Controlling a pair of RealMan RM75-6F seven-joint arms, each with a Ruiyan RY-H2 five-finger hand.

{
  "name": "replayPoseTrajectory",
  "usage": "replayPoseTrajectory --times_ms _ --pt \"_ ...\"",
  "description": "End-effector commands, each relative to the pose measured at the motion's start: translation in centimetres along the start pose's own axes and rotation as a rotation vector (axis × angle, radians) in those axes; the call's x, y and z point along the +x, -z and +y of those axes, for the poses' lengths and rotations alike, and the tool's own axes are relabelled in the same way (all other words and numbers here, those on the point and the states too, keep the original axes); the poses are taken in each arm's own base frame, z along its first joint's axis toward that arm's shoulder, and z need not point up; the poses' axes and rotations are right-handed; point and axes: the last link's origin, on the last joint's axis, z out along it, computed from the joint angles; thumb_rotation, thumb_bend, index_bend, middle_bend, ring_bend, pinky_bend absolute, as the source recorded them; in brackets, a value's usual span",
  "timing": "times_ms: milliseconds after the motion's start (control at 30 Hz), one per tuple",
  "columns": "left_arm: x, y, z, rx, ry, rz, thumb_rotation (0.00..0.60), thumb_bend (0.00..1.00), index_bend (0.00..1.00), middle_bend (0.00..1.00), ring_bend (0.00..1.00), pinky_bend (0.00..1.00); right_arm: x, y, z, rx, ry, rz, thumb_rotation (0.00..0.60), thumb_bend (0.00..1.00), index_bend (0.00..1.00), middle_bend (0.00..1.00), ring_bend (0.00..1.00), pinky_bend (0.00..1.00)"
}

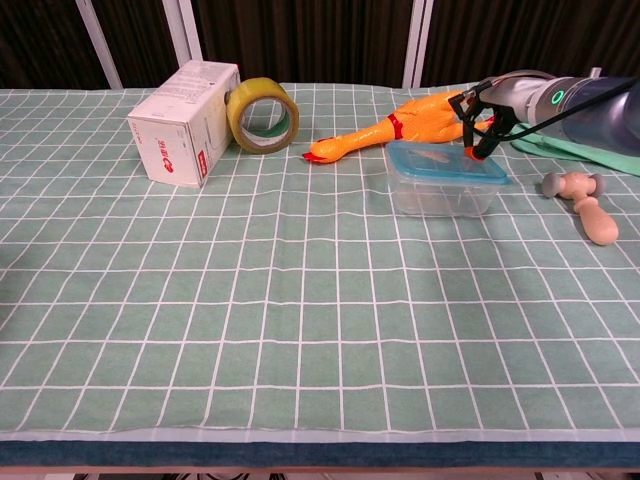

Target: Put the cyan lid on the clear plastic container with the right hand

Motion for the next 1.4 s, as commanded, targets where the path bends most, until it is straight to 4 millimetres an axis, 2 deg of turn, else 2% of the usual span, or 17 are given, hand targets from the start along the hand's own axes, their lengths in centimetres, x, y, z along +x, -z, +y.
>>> replayPoseTrajectory --times_ms 33,233,333,433,567,833,1033,1400 --pt "0.0 0.0 0.0 -0.001 0.000 0.000 0.600 0.74 0.16 0.00 0.00 0.00 0.0 0.0 0.0 -0.001 -0.002 0.000 0.600 0.55 0.60 0.00 0.00 0.00" --pt "0.0 0.0 0.0 0.000 0.001 -0.001 0.600 0.74 0.16 0.00 0.00 0.00 1.8 0.7 -0.3 0.022 -0.052 0.067 0.600 0.55 0.60 0.00 0.00 0.00" --pt "0.0 0.0 0.0 0.000 0.002 -0.002 0.600 0.74 0.16 0.00 0.00 0.00 2.9 1.9 -0.6 0.054 -0.097 0.129 0.600 0.55 0.60 0.00 0.00 0.00" --pt "0.0 0.0 0.0 0.000 0.002 -0.003 0.600 0.74 0.16 0.00 0.00 0.00 3.3 3.5 -0.8 0.096 -0.098 0.161 0.600 0.55 0.60 0.00 0.00 0.00" --pt "0.0 0.0 0.0 0.000 0.003 -0.007 0.600 0.74 0.16 0.00 0.00 0.00 2.5 5.5 -1.2 0.142 -0.070 0.146 0.600 0.55 0.60 0.00 0.00 0.00" --pt "0.1 0.0 0.0 -0.003 0.009 -0.010 0.600 0.74 0.16 0.00 0.00 0.00 -0.1 7.6 -3.3 0.208 -0.036 0.085 0.600 0.55 0.60 0.00 0.00 0.00" --pt "0.1 0.0 -0.1 -0.003 0.010 -0.013 0.600 0.74 0.16 0.00 0.00 0.00 -1.1 8.0 -4.3 0.234 -0.029 0.071 0.600 0.55 0.60 0.00 0.00 0.00" --pt "0.1 0.0 0.0 -0.001 0.011 -0.015 0.600 0.74 0.16 0.00 0.00 0.00 -2.1 7.5 -4.8 0.233 -0.027 0.045 0.600 0.55 0.60 0.00 0.00 0.00"
